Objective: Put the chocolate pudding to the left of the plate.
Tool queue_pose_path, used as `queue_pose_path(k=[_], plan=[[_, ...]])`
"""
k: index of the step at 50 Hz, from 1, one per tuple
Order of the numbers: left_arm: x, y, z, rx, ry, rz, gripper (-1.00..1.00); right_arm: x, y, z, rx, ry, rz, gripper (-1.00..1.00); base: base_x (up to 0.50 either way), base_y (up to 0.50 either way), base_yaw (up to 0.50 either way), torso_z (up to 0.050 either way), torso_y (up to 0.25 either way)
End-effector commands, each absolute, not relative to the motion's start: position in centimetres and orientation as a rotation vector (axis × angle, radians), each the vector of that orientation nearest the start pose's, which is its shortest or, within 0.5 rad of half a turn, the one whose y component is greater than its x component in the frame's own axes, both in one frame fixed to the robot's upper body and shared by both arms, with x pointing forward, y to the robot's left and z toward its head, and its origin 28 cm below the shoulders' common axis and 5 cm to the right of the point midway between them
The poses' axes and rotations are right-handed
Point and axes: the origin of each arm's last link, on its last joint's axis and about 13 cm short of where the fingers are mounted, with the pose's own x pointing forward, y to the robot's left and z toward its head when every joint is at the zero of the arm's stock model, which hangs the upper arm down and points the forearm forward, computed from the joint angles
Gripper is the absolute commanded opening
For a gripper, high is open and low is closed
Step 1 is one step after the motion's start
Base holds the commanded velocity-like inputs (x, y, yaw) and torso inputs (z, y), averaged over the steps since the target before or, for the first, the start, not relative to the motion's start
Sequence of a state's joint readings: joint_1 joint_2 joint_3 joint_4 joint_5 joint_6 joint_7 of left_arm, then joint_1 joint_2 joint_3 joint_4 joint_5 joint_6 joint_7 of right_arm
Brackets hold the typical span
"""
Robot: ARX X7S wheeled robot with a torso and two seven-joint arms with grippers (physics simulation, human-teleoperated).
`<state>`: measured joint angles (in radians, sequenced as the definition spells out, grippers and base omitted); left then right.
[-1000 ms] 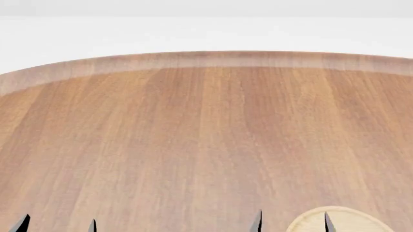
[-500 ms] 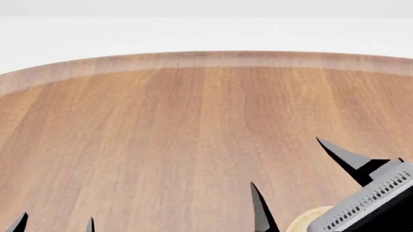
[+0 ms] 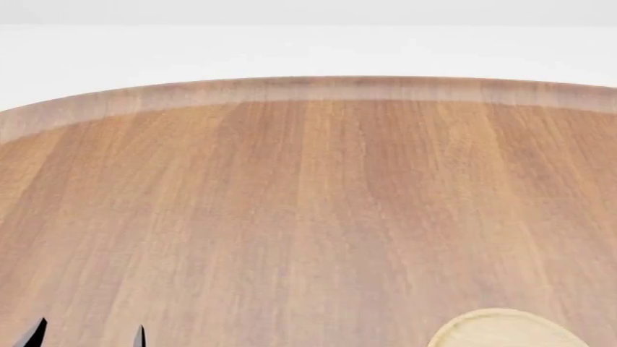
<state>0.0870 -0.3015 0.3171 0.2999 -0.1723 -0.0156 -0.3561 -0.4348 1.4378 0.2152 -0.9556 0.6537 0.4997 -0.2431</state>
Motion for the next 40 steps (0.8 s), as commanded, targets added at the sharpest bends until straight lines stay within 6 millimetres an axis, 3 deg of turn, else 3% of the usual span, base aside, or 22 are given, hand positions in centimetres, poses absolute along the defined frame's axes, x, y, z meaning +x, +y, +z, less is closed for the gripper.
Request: queue_pose_path(k=[1,12,23,40], plan=[[18.1,19.9,4.6,0.047,-0.12,-0.026,1.0,14.8,-18.9,17.3,-0.825,0.373,1.083,1.0,0.0,0.0,0.0,0.0,0.0],[18.1,19.9,4.6,0.048,-0.121,-0.027,1.0,15.3,-18.9,14.8,-0.815,0.427,1.109,1.0,0.0,0.0,0.0,0.0,0.0],[18.0,19.7,4.6,0.05,-0.118,-0.033,1.0,15.6,-20.1,15.2,-0.781,0.425,1.077,1.0,0.0,0.0,0.0,0.0,0.0],[17.9,19.6,4.5,0.057,-0.117,-0.038,1.0,15.7,-21.0,12.9,-0.732,0.413,1.059,1.0,0.0,0.0,0.0,0.0,0.0]])
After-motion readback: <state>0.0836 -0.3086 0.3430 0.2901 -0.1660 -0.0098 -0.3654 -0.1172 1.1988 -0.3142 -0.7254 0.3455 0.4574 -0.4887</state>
